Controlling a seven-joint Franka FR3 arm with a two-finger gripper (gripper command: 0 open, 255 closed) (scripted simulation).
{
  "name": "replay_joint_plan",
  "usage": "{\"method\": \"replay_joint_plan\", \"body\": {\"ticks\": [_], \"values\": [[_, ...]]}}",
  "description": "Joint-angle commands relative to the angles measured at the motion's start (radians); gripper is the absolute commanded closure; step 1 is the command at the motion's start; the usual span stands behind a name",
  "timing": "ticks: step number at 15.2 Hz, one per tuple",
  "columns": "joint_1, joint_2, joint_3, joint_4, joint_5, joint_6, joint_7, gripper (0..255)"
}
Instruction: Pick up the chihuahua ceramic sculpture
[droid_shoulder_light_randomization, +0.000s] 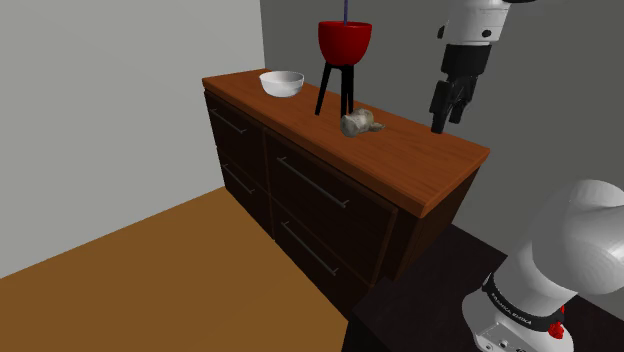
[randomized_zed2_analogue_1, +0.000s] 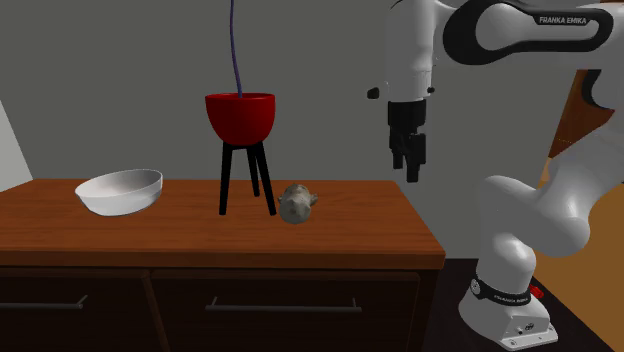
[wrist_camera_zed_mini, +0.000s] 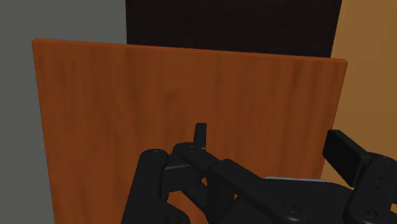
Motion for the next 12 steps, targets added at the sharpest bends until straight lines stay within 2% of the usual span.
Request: {"method": "replay_joint_plan", "body": {"ticks": [1,7,12], "values": [[0.000,0.000,0.000,0.000,0.000,0.000,0.000,0],[0.079,0.160,-0.121,0.054,-0.117,0.151,-0.351,0],[0.152,0.315,-0.204,0.135,-0.164,0.276,-0.630,0]]}}
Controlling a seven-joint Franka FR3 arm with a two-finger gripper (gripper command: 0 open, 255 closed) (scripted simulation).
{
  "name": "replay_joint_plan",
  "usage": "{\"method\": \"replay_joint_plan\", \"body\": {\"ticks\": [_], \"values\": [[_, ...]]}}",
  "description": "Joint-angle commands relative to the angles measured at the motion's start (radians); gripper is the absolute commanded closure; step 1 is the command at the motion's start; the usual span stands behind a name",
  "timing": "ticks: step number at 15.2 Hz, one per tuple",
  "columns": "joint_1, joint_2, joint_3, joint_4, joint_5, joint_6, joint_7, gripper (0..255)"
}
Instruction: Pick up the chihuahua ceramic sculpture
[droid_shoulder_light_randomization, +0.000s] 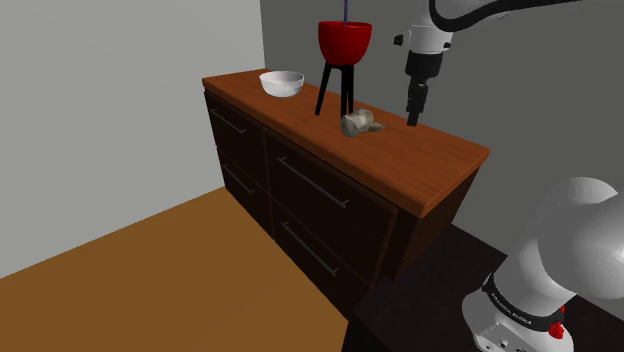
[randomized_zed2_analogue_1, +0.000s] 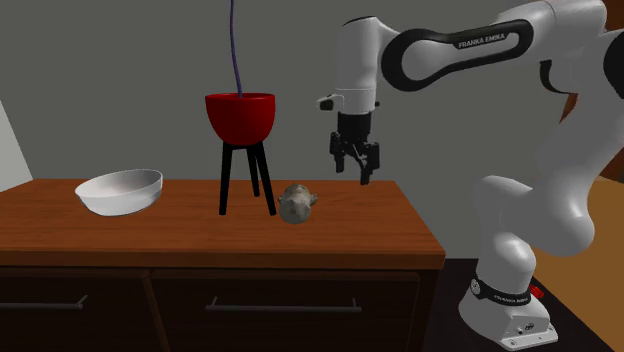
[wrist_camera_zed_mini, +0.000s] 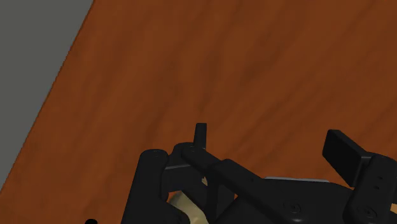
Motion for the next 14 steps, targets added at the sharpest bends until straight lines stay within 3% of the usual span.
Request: {"method": "replay_joint_plan", "body": {"ticks": [1,6,14], "values": [[0.029,0.068,-0.034,0.046,-0.013,0.045,-0.125,0],[0.101,0.228,-0.092,0.152,-0.004,0.152,-0.399,0],[0.101,0.252,-0.103,0.070,-0.006,0.260,-0.409,0]]}}
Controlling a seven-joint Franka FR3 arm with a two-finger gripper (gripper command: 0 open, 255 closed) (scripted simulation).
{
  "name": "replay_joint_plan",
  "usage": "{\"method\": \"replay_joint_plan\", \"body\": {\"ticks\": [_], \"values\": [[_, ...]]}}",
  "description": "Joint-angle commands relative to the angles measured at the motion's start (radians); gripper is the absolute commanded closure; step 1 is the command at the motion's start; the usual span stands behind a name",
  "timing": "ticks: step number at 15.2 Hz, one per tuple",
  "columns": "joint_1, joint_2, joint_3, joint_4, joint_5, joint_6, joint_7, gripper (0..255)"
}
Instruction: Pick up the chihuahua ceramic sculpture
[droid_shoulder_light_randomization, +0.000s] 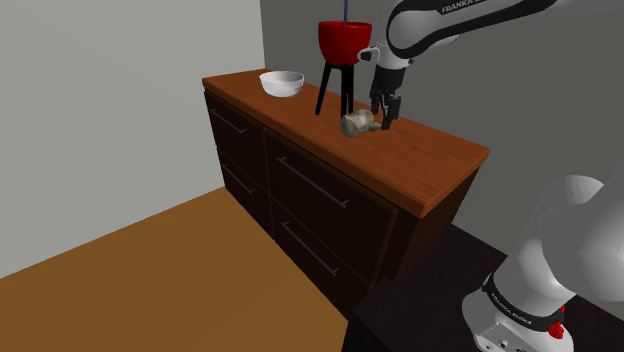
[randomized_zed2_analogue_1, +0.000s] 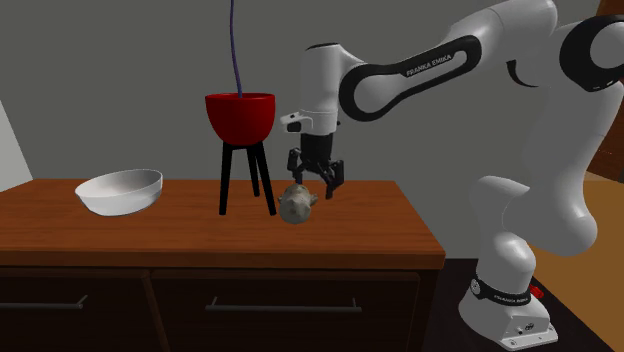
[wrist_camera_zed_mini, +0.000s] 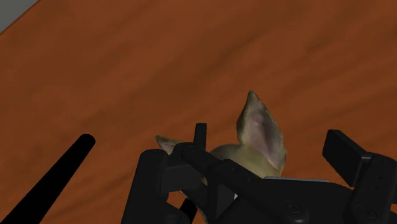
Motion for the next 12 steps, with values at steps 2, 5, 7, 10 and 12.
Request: {"method": "replay_joint_plan", "body": {"ticks": [2,5,7,10,12], "values": [[0.000,0.004,-0.001,-0.017,0.000,0.021,0.002,0],[0.000,0.004,-0.001,-0.018,0.000,0.023,0.002,255],[0.000,0.004,-0.001,-0.018,0.000,0.023,0.002,255],[0.000,0.004,-0.001,-0.018,0.000,0.023,0.002,255],[0.000,0.004,-0.001,-0.017,0.000,0.021,0.002,255]]}}
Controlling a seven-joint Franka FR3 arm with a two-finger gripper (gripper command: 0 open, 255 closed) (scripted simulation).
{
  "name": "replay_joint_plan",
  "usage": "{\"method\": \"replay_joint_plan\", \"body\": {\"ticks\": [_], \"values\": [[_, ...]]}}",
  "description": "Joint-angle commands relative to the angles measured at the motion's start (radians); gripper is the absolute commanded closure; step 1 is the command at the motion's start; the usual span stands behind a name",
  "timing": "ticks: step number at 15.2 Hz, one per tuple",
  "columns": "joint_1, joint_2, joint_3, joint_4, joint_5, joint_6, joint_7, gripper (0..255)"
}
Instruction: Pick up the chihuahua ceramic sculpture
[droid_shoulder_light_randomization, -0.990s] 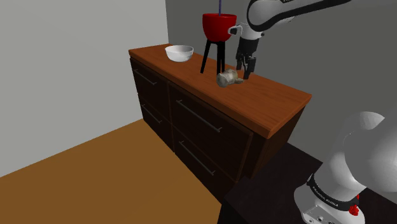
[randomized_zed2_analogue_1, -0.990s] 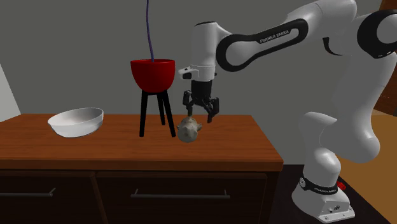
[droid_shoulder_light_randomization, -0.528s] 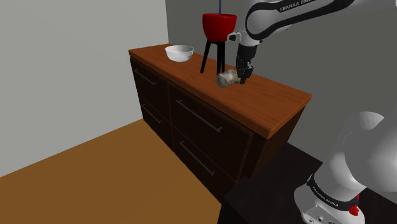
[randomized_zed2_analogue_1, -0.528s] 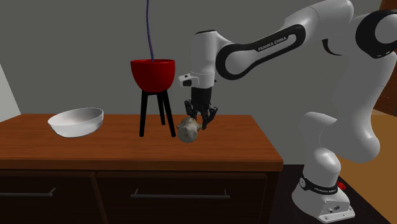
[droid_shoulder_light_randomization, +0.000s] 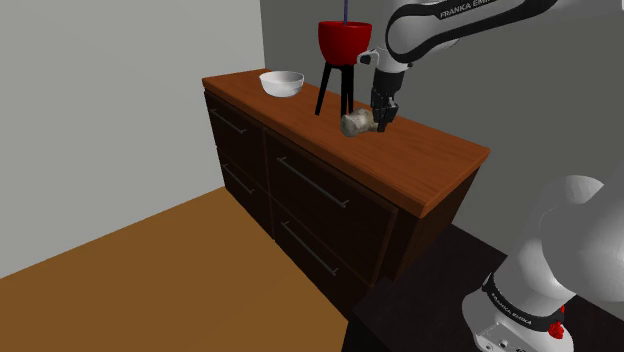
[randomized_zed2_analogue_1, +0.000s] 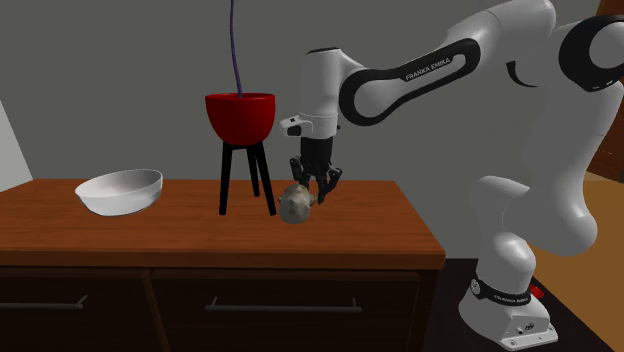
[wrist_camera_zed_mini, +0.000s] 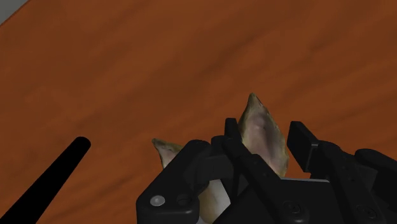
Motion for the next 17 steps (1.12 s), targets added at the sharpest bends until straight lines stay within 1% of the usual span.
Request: {"method": "replay_joint_plan", "body": {"ticks": [1,15,17], "values": [[0.001,-0.003,0.002,0.011,0.001,-0.015,0.000,255],[0.007,-0.018,0.017,0.186,0.010,-0.203,-0.012,255],[0.007,-0.018,0.017,0.188,0.010,-0.205,-0.012,255]]}}
